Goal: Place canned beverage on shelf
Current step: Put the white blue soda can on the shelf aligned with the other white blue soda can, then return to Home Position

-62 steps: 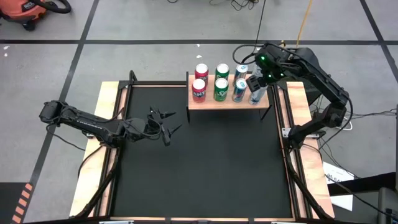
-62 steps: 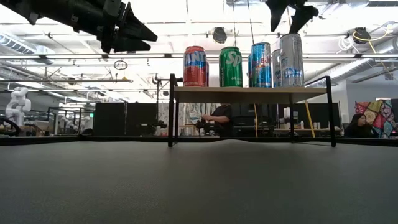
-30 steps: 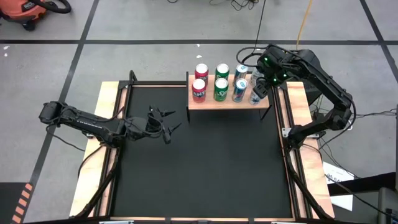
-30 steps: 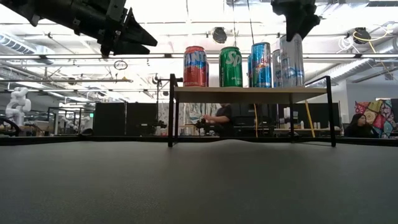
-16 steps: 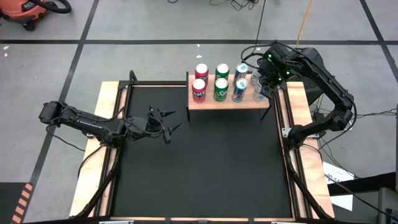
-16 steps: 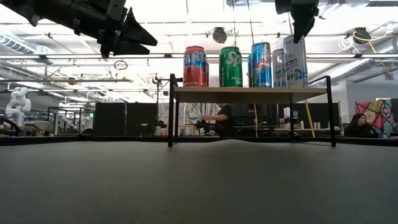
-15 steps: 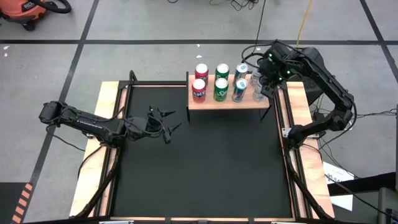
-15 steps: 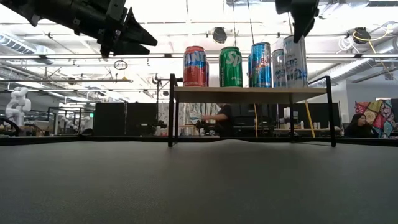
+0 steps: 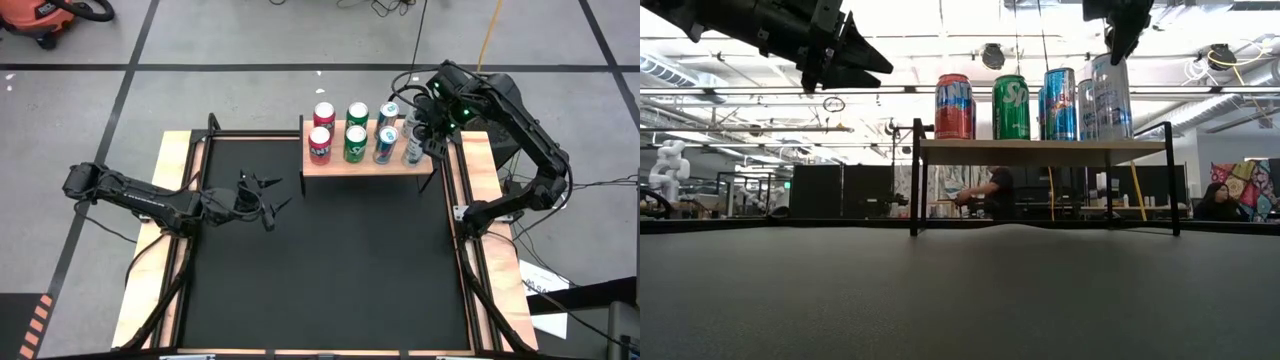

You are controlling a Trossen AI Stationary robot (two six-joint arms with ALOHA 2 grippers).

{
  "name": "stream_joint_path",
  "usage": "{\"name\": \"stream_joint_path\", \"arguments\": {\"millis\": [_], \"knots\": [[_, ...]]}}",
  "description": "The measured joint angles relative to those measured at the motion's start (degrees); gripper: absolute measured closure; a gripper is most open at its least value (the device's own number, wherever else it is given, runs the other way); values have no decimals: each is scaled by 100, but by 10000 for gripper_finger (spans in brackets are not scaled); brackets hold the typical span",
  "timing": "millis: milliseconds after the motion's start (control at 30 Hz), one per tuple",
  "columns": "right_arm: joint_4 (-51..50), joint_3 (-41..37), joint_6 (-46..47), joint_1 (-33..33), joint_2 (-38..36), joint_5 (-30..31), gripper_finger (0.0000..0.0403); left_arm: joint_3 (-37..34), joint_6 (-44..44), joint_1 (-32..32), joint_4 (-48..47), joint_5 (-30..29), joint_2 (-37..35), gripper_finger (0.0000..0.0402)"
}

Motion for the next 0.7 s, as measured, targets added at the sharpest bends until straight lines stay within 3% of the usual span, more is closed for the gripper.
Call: {"name": "stream_joint_path", "arguments": {"millis": [133, 467, 700], "knots": [[96, 0, -85, -16, 4, -1, 130, 0, 1, 0, -3, 0, 0, 105], [242, 0, -5, -121, -168, 301, 49, 0, 88, 4, 16, -121, 0, 105], [431, 0, 515, -125, -1042, 362, 49, 0, 586, -2, 67, -254, -509, 106]]}}
